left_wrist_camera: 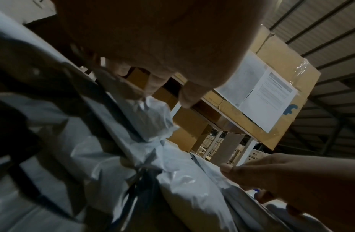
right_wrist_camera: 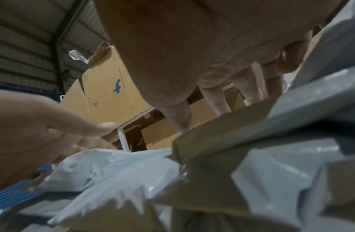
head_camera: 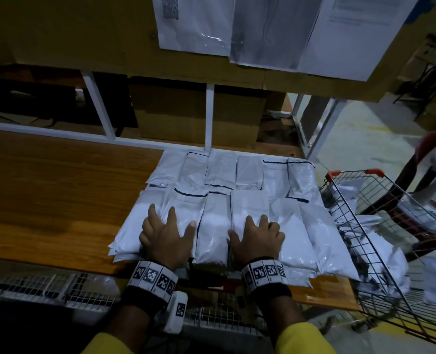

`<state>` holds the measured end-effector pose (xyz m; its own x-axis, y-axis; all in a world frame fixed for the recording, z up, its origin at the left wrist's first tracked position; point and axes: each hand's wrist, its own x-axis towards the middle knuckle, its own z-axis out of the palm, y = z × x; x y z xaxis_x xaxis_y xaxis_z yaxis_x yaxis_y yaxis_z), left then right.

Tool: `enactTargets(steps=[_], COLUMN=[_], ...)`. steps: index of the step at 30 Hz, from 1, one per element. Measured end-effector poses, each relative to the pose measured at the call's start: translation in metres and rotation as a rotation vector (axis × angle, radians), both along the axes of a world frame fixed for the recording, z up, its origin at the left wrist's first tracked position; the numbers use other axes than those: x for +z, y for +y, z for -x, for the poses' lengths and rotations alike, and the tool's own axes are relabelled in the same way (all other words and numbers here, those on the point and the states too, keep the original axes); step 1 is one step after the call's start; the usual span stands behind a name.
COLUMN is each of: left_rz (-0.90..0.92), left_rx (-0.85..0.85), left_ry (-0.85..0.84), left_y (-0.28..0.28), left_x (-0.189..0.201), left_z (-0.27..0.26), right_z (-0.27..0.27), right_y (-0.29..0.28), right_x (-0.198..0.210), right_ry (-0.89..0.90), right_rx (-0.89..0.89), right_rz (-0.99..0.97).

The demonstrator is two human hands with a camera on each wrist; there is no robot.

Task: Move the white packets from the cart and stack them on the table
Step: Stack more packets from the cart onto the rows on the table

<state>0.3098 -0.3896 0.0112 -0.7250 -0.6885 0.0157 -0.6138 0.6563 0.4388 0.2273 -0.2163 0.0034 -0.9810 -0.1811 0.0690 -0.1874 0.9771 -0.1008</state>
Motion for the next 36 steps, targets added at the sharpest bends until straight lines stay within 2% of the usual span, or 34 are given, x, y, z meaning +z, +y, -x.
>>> enactTargets(steps=[3,7,13,23,28,32,36], left_rz=[0.036,0.074,0.115,0.052,0.121,0.122,0.062], left_rx=[-0.066,-0.193,-0.146,-0.040,-0.012,-0.003,-0.070], left_ry=[-0.023,-0.235,-0.319,-0.253,-0.249,-0.185,-0.009], left_y=[-0.007,-0.019,-0.014,-0.005,0.000,0.004,0.022], left_x=[0.003,-0.002,-0.009,-0.015,-0.010,0.008,0.041], left_z=[0.005,0.008,0.010,0.016,0.017,0.020,0.031], right_z=[0.000,0.003,0.007,0.010,0.012,0.017,0.027], right_y=[0.002,0.003,0.007,0.011,0.014,0.026,0.050], right_x=[-0.001,-0.004,-0.006,-0.004,0.001,0.011,0.034], right_ry=[0.012,-0.001,-0.005,-0.028,-0.058,-0.078,-0.044], right_rx=[0.011,0.024,0.043,0.051,0.075,0.077,0.043], right_rz=[0.029,0.020,0.024,0.031,0.038,0.172,0.359])
